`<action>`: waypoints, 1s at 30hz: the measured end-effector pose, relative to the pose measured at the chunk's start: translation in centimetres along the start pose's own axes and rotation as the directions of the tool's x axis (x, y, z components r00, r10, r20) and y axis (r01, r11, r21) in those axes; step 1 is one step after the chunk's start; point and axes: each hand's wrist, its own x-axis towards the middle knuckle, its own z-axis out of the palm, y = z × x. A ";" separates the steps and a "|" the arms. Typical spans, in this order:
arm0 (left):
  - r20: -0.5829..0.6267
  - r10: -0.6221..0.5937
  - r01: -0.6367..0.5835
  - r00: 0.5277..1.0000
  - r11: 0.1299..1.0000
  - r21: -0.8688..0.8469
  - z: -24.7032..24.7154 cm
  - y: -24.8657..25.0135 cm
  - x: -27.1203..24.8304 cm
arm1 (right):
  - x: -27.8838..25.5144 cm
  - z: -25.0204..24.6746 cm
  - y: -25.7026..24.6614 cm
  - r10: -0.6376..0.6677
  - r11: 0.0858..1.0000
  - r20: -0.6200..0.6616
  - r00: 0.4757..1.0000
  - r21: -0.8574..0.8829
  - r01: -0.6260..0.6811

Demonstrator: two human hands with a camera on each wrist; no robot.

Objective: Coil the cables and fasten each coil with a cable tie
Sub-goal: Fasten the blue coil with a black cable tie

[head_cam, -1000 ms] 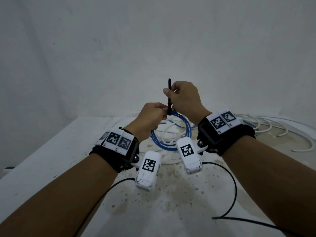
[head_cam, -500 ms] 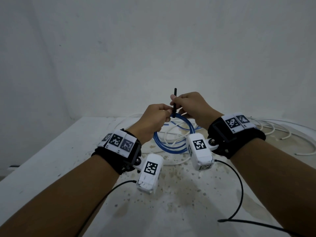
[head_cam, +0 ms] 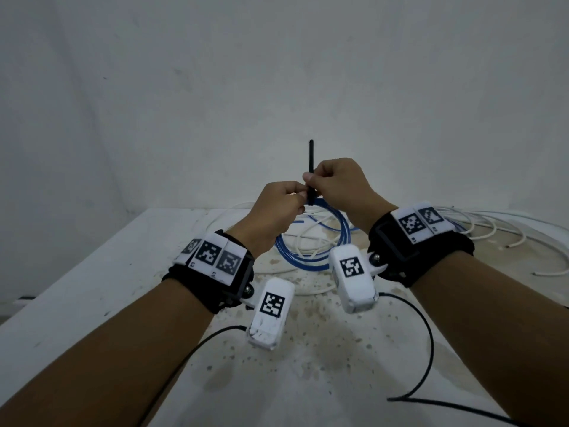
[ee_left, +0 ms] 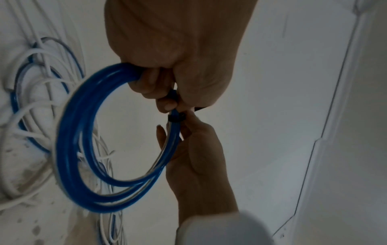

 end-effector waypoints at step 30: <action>0.061 -0.107 0.105 0.992 0.994 0.045 0.1 -2.5 0.0 | -1.6 2.1 1.1 0.255 0.913 0.193 0.947 0.274 -0.302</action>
